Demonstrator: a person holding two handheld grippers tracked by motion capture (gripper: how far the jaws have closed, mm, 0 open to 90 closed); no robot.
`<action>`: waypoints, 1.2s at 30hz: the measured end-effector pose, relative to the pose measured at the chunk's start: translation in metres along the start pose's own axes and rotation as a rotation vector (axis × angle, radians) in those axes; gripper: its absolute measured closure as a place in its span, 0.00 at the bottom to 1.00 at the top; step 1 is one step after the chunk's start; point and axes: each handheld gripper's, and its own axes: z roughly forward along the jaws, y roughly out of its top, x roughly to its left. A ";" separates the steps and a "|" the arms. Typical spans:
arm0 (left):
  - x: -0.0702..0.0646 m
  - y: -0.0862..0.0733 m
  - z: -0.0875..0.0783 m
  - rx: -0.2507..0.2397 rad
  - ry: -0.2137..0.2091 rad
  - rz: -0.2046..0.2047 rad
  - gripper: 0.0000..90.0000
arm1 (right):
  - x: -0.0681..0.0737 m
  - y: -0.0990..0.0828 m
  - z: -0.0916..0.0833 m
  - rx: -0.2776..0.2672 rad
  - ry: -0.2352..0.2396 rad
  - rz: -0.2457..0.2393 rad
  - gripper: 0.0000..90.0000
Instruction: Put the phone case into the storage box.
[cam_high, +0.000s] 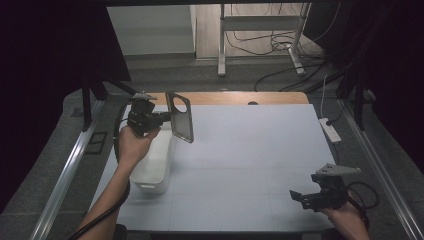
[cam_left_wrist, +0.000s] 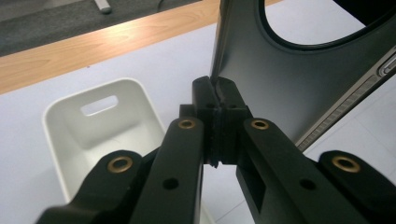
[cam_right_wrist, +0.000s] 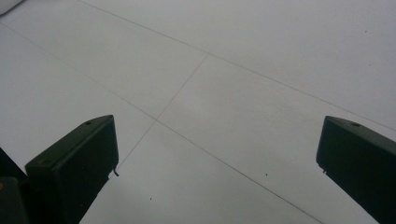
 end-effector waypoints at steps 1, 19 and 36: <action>0.002 0.000 0.000 0.000 0.008 -0.003 0.99 | 0.000 0.000 0.000 0.000 -0.001 -0.001 0.00; 0.034 0.004 0.002 -0.009 0.098 -0.073 0.99 | 0.000 0.000 0.000 0.010 -0.007 0.006 0.00; 0.054 0.008 0.003 -0.016 0.153 -0.116 0.99 | 0.000 0.000 0.001 0.011 -0.008 0.002 0.00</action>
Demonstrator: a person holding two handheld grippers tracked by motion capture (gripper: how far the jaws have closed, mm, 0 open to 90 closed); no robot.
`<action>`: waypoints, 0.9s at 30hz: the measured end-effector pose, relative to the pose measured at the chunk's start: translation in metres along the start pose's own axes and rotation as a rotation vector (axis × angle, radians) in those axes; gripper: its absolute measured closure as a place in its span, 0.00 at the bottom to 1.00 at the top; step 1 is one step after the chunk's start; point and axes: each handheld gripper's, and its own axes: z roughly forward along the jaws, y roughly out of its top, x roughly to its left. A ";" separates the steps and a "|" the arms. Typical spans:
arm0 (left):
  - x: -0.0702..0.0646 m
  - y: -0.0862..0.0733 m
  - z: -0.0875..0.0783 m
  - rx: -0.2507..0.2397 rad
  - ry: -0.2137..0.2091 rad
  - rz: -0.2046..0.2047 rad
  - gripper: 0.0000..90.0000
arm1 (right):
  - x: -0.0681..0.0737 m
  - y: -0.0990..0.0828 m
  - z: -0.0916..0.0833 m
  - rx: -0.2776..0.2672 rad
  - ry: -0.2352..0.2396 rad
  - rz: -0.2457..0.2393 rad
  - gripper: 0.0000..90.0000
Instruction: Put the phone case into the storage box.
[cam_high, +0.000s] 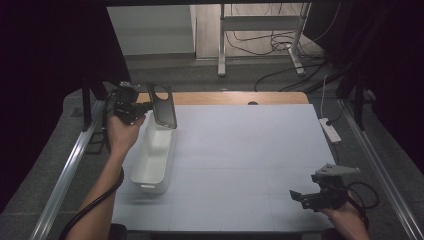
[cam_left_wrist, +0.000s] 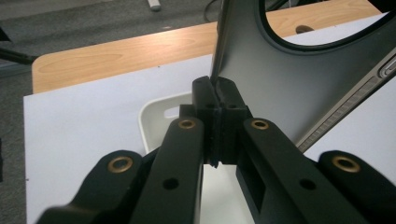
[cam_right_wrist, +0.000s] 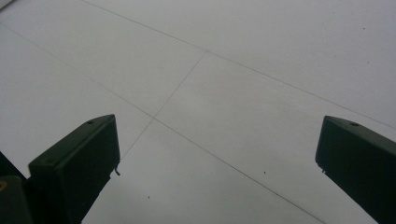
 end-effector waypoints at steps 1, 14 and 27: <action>0.001 0.000 0.000 -0.002 0.002 0.001 0.99 | 0.000 0.000 0.000 0.000 0.001 0.001 0.00; 0.016 -0.001 0.008 -0.010 0.039 -0.032 0.99 | 0.000 0.000 0.001 0.009 -0.004 -0.003 0.01; 0.021 -0.003 0.022 0.008 0.061 -0.046 0.99 | 0.001 0.000 0.001 0.011 -0.003 -0.010 0.01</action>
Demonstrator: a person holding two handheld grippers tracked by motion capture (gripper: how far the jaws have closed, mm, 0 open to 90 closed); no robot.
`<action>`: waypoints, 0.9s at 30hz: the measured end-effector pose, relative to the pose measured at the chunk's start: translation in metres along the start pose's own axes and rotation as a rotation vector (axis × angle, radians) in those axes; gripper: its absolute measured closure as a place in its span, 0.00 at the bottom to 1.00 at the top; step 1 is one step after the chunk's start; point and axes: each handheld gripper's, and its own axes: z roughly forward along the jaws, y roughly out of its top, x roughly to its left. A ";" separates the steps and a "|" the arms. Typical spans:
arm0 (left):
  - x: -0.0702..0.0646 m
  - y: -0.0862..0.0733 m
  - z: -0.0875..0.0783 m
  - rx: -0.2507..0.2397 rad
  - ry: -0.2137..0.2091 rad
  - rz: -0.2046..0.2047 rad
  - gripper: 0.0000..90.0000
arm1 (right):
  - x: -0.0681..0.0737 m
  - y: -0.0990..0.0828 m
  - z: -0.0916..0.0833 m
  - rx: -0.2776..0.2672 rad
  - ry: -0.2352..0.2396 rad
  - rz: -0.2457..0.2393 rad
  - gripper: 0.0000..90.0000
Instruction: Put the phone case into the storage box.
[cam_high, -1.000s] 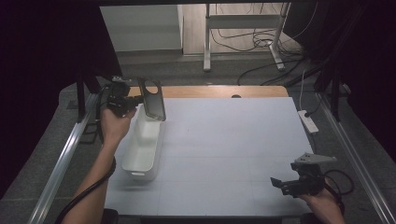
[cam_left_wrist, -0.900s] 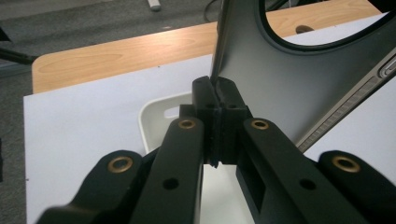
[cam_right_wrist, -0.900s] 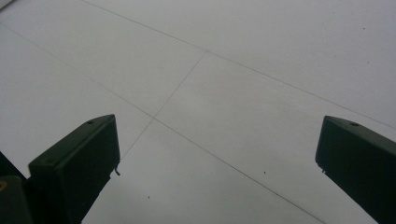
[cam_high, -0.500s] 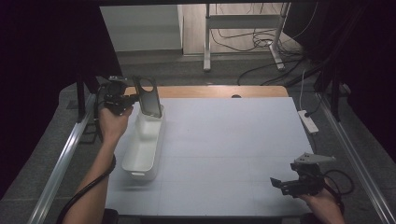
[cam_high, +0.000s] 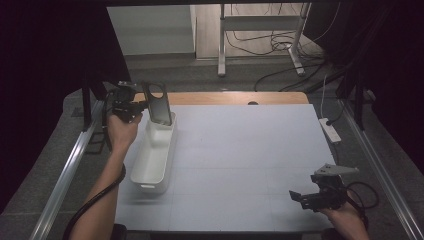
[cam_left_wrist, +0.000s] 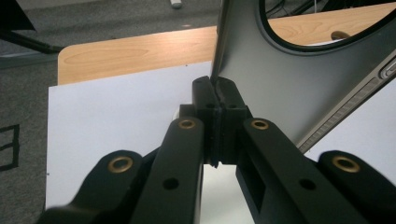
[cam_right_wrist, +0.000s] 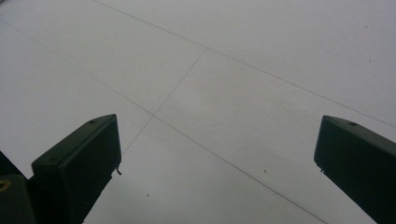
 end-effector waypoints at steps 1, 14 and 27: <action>0.000 -0.001 0.001 0.001 -0.001 -0.007 0.99 | 0.000 0.000 0.000 -0.001 0.001 0.000 0.01; 0.004 -0.010 0.017 0.013 0.004 -0.033 0.99 | 0.000 0.000 0.000 0.002 0.002 0.000 0.02; 0.006 -0.019 0.029 0.036 -0.002 -0.050 0.99 | 0.000 0.000 0.000 0.007 0.002 0.002 0.02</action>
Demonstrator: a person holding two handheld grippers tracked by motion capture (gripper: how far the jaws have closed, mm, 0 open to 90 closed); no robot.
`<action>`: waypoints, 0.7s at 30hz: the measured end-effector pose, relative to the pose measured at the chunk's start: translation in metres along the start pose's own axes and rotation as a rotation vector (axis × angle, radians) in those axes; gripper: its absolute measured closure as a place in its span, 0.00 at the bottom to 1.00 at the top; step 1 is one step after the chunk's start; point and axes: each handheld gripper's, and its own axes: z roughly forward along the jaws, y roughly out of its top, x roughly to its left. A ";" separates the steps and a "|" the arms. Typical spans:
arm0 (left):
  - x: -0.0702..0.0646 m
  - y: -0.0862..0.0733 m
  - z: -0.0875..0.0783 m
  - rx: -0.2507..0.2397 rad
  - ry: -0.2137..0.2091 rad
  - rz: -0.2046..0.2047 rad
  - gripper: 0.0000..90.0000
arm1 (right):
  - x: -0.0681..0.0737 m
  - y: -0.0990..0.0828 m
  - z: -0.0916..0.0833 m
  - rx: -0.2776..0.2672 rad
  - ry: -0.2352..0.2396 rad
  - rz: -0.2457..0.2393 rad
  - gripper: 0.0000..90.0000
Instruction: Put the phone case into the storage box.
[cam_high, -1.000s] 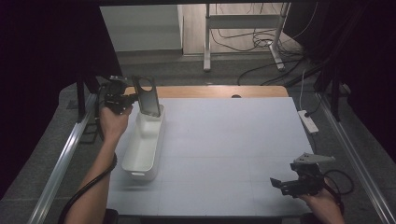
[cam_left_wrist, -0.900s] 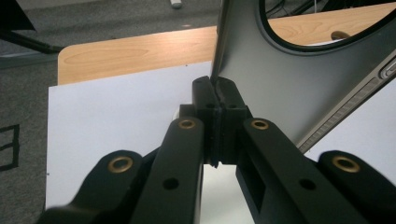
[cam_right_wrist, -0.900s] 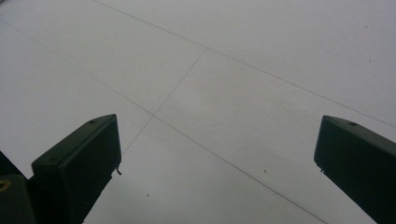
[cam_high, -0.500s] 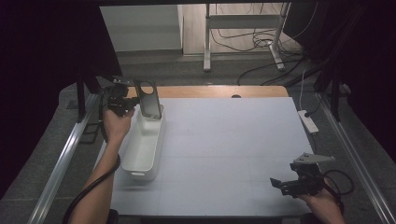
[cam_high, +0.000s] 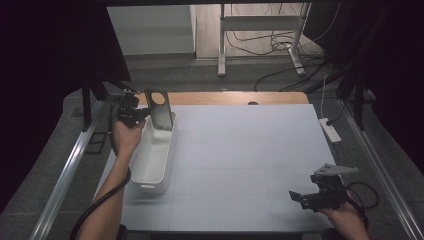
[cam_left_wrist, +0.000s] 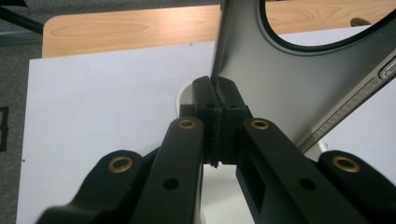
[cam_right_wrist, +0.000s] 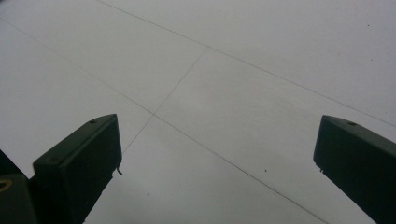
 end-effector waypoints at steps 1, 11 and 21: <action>0.000 -0.001 0.001 -0.002 0.002 -0.003 0.99 | 0.000 0.000 0.000 0.002 0.000 -0.001 0.02; 0.000 -0.006 0.009 0.021 0.008 -0.001 0.99 | 0.000 0.000 0.000 0.003 0.001 -0.002 0.02; 0.000 -0.010 0.018 0.054 0.015 0.003 0.99 | 0.000 0.000 0.001 0.007 0.002 -0.001 0.02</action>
